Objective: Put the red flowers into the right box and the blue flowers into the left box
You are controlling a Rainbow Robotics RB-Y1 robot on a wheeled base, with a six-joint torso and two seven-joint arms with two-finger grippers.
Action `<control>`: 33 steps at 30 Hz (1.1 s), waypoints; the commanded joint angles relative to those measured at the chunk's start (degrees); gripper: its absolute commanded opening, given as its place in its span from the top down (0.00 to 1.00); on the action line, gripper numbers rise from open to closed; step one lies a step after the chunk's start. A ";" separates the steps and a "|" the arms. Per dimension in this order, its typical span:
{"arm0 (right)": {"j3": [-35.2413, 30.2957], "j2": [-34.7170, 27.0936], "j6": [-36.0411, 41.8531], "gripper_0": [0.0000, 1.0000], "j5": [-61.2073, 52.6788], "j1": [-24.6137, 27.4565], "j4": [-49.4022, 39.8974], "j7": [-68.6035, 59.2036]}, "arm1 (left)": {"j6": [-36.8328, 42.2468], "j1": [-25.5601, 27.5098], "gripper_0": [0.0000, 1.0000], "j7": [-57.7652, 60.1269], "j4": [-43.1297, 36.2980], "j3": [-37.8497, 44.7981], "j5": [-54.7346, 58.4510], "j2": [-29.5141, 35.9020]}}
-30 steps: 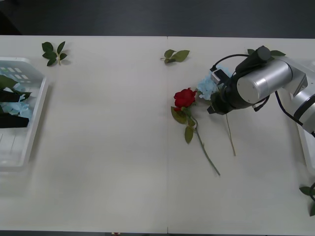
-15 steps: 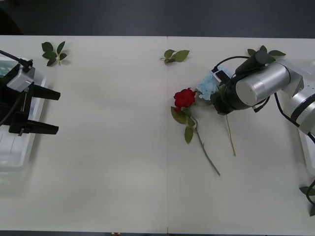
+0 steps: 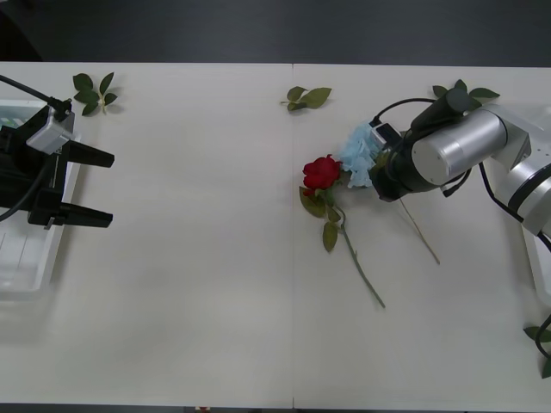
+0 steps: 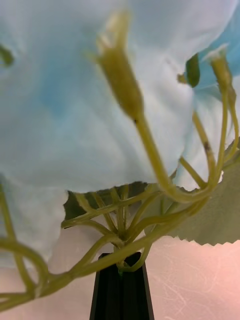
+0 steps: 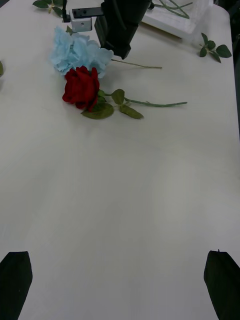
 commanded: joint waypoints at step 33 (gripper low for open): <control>-5.05 -8.66 3.76 1.00 -77.51 -5.24 -0.07 39.59 | 3.58 -0.63 0.00 19.76 -0.77 0.61 5.00 0.85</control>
